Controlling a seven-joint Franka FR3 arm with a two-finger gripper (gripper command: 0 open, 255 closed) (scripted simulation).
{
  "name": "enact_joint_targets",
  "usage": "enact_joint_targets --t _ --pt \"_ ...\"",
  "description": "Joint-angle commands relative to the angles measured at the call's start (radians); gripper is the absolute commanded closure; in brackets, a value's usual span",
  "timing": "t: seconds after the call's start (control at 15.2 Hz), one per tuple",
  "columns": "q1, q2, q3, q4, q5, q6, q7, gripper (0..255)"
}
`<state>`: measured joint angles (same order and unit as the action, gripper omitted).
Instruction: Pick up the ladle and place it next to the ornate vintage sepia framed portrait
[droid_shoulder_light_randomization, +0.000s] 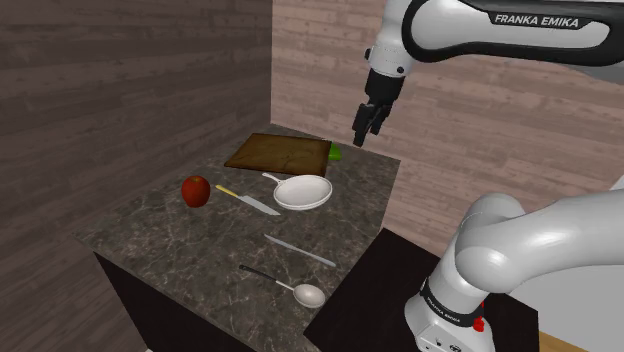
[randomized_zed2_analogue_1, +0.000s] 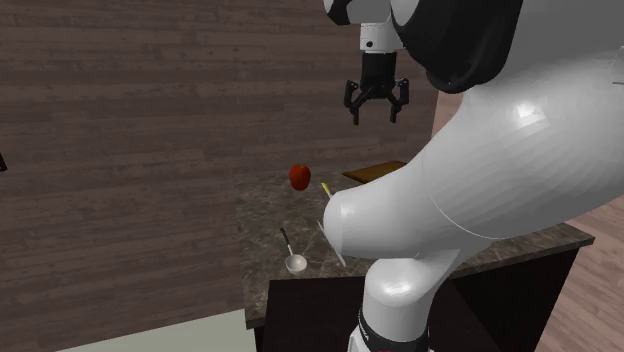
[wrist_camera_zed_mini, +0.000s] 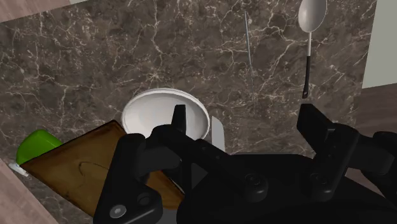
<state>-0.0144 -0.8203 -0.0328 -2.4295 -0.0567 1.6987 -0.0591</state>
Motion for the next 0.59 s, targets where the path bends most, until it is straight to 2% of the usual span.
enact_joint_targets --t 0.0,0.53 --pt "0.0 0.0 0.0 0.0 0.0 0.0 0.0 0" --pt "0.057 0.096 0.045 -0.169 0.063 0.232 0.033 0"
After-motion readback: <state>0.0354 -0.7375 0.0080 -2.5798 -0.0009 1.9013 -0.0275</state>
